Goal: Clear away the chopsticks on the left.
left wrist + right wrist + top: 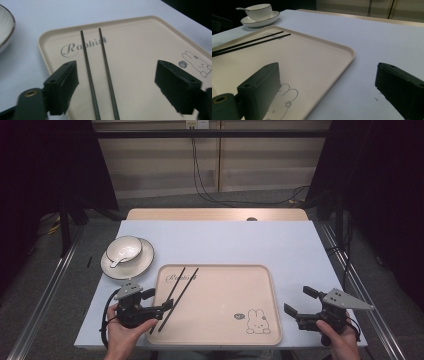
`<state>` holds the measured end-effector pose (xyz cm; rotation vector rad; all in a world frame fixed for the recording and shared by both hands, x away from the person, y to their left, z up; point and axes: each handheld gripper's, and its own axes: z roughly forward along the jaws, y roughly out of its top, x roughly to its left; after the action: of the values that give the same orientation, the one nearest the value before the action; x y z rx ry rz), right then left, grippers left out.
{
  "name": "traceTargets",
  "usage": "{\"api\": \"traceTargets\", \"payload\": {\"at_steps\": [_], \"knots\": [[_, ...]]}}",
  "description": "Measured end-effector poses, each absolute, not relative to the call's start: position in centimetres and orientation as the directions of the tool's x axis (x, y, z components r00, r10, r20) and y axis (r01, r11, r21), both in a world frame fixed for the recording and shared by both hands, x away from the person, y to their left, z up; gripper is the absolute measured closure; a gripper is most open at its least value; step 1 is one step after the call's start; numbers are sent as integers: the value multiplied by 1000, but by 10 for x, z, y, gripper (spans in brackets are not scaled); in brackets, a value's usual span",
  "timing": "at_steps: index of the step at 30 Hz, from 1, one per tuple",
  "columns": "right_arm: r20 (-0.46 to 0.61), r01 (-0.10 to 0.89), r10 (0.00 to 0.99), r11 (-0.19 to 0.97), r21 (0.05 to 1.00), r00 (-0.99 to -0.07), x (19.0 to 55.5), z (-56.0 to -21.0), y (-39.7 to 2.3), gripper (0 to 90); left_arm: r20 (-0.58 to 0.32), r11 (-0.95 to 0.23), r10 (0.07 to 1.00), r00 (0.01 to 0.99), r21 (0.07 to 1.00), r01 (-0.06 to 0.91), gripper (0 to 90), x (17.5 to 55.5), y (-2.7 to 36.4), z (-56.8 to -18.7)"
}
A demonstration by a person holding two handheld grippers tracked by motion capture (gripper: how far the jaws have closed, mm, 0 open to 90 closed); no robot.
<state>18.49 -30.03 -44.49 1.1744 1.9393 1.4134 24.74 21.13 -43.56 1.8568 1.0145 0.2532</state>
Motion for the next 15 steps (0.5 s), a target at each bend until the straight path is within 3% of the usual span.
{"api": "traceTargets", "payload": {"at_steps": [5,9,15], "knots": [[112,363,848,100,927,-519,185,-445,-302,58,-177,-187,719,673,882,433,112,239,226,-431],[113,364,851,97,926,-513,184,-445,-302,58,-187,-145,713,675,903,404,36,234,241,-427],[112,364,851,98,926,-513,184,-445,-302,58,-165,-142,726,667,914,380,31,228,268,-429]]}}
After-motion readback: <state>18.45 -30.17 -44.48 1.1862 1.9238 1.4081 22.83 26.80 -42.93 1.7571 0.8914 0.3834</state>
